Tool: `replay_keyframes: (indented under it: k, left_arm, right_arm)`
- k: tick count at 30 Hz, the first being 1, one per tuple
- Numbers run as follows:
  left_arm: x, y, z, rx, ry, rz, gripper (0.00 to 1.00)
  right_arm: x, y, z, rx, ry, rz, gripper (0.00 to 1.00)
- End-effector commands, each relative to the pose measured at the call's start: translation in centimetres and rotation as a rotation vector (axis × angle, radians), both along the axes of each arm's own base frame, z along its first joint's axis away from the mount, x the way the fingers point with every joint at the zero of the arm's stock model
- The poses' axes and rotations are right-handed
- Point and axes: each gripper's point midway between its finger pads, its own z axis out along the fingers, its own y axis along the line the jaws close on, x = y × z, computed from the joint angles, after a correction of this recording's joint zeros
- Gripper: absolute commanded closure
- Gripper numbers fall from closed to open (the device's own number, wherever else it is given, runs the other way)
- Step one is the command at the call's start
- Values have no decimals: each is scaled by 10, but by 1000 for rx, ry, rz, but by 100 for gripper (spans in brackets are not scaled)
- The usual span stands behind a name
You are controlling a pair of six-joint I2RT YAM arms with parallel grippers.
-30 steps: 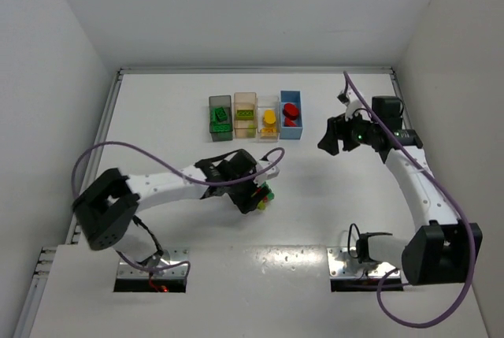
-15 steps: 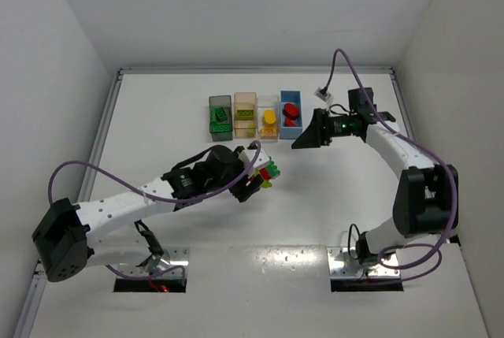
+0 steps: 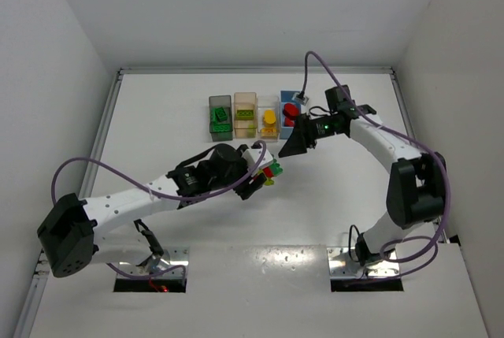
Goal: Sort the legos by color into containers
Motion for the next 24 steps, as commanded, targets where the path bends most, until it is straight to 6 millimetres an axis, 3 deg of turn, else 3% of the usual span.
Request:
replay_keyframes:
  k: [1, 12, 24]
  left_arm:
    - [8, -21, 44, -110, -82, -23, 53]
    - [10, -27, 53, -143, -82, -23, 53]
    - [11, -23, 41, -116, -72, -6, 53]
  right_arm:
    - [8, -1, -13, -81, -75, 12, 24]
    - [14, 12, -16, -94, -97, 41, 24]
    - [-10, 22, 13, 48, -59, 134, 27]
